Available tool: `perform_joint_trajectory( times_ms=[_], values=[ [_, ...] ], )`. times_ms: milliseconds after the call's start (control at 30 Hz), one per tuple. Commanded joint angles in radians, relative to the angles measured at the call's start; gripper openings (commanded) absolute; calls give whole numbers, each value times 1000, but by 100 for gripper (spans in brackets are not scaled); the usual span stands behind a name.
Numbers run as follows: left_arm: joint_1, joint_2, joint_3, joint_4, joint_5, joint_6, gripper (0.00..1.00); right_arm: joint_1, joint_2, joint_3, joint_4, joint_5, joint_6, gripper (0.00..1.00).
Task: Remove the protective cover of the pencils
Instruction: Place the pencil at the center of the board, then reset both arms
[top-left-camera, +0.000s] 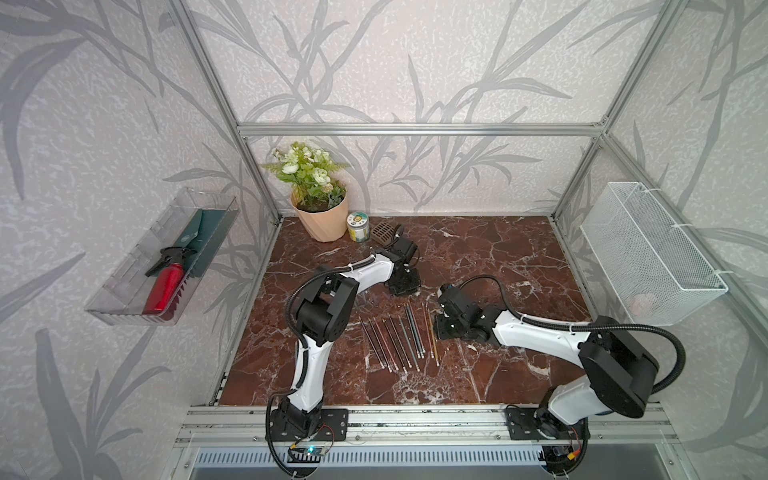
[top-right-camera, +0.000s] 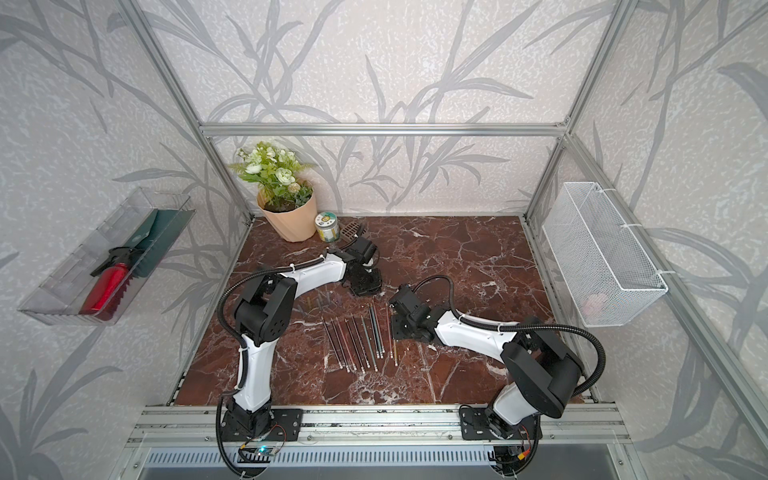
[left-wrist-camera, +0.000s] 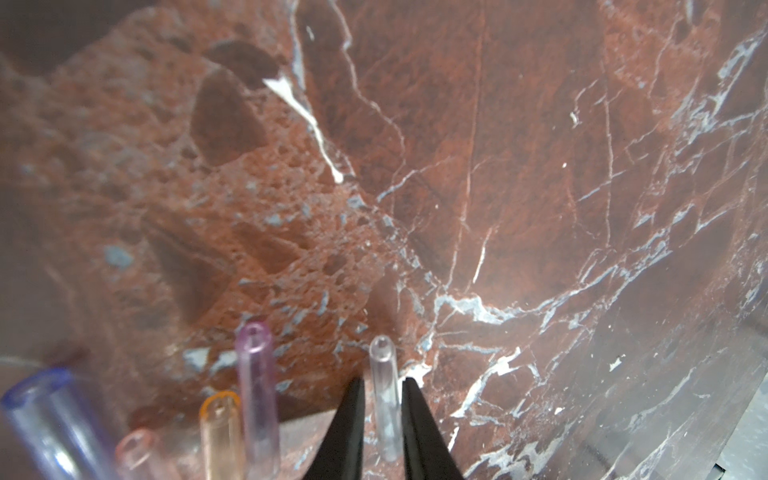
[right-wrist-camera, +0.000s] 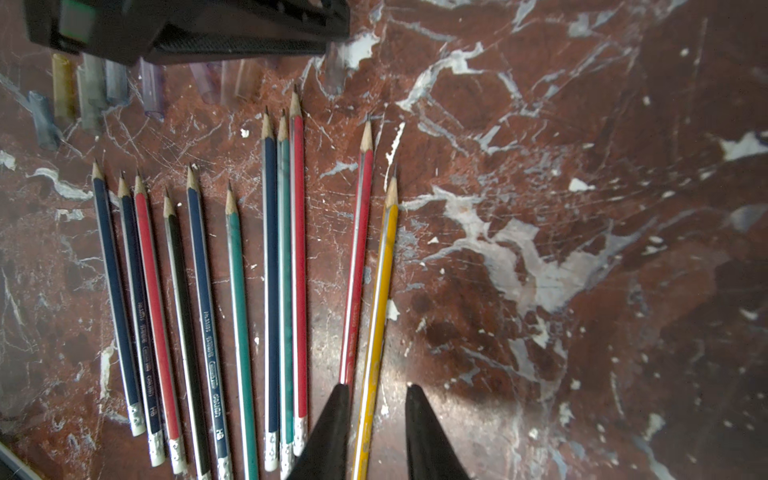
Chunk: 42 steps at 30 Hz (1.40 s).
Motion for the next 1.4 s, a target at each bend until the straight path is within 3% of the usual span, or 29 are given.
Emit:
perform_joint_trajectory(
  times_ms=[0,133,233,467,533,600,733,800,867,933,1000,1033,1067,1167,1200,1300,1367],
  values=[
    [3,-16,-22,-18,-22,22,23,-4,-58,11,-45,31,-22,27],
    [1,-82,-65,38,-38,40,29,-5,-135,9,-72,54,-22,31],
    [-4,-167,-127,92,-83,42,37,-5,-209,-7,-71,86,-22,40],
    [-7,-445,-340,237,-243,42,58,-74,-419,26,-221,139,-1,74],
    [-7,-545,-409,281,-303,59,60,-108,-482,43,-259,181,-2,83],
    [-7,-653,-485,313,-414,79,60,-159,-528,60,-313,268,36,99],
    [4,-886,-684,422,-726,114,62,-260,-569,-21,-101,295,-112,99],
    [22,-1025,-828,547,-843,160,77,-319,-561,-118,106,367,-274,99],
    [39,-1135,-960,700,-941,244,87,-431,-501,-207,315,338,-400,99],
    [44,-1223,-1078,883,-1074,376,95,-553,-408,-240,356,333,-332,99],
    [58,-1300,-1155,970,-1185,490,100,-616,-298,-269,474,306,-398,99],
    [70,-1323,-1180,1004,-1211,529,100,-641,-281,-213,368,310,-395,99],
    [86,-1338,-1207,1037,-1209,563,100,-644,-258,-187,324,341,-457,100],
    [165,-1274,-1253,1121,-1149,590,100,-646,-192,-310,565,465,-527,99],
    [192,-1215,-1247,1141,-1146,602,100,-648,-151,-370,732,471,-569,99],
    [260,-992,-1198,1206,-1243,596,100,-647,-141,-350,740,439,-615,99],
    [291,-866,-1169,1271,-1210,636,100,-641,-120,-392,883,387,-670,99]
  ],
)
